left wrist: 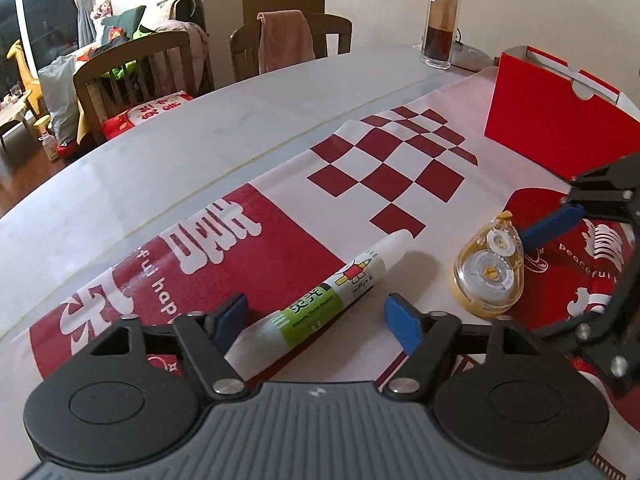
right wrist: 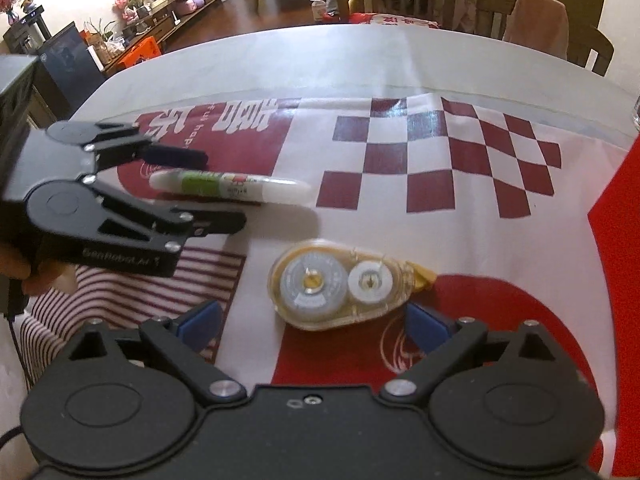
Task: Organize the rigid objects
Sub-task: 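Grasp the white glue pen with the left tool while the right tool grasps the tape roller, then carry the glue pen and tape roller with both tools into the red shoebox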
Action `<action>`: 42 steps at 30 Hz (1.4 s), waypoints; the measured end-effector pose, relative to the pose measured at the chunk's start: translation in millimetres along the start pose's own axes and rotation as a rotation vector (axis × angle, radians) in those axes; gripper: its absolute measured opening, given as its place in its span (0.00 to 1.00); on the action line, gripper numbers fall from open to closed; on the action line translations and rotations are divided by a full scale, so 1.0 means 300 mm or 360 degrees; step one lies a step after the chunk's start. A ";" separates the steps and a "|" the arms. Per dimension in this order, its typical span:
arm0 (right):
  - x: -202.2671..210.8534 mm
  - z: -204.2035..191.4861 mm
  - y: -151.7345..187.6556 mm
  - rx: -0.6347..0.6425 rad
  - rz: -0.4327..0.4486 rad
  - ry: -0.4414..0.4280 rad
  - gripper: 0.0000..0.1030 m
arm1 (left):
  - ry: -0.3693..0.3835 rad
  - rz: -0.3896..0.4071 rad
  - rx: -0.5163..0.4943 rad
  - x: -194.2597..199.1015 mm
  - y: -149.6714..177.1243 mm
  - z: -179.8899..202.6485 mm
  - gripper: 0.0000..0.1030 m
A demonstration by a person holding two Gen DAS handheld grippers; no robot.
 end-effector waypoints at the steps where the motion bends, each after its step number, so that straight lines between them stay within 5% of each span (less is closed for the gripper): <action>1: -0.002 0.000 -0.005 -0.0004 0.0000 0.0002 0.95 | -0.0007 -0.0001 0.0007 0.002 0.000 -0.002 0.66; 10: -0.036 -0.010 -0.064 0.0013 0.0026 0.0098 0.89 | -0.0029 0.0011 0.0140 0.032 0.019 -0.008 0.34; 17: -0.049 -0.030 -0.062 0.0101 0.0072 0.0221 0.74 | -0.0062 0.0009 0.0225 0.045 0.036 0.015 0.32; 25: -0.020 -0.016 -0.044 0.0064 0.0103 0.0198 0.73 | -0.0135 0.0010 0.0297 0.044 0.031 0.043 0.20; 42: 0.235 0.008 0.053 0.0077 0.0186 0.0105 0.73 | -0.0123 0.0051 0.0638 0.193 0.086 0.125 0.20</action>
Point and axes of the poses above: each gripper's, at about its wrist camera, not at the fingertips, and x roughly against the way its jaws point, z to its right, y to its underside, the point moved 4 cm from there along -x, roughly the way its jaws point, and after that the axes turned 6 degrees about -z, right-handed, at the moved point
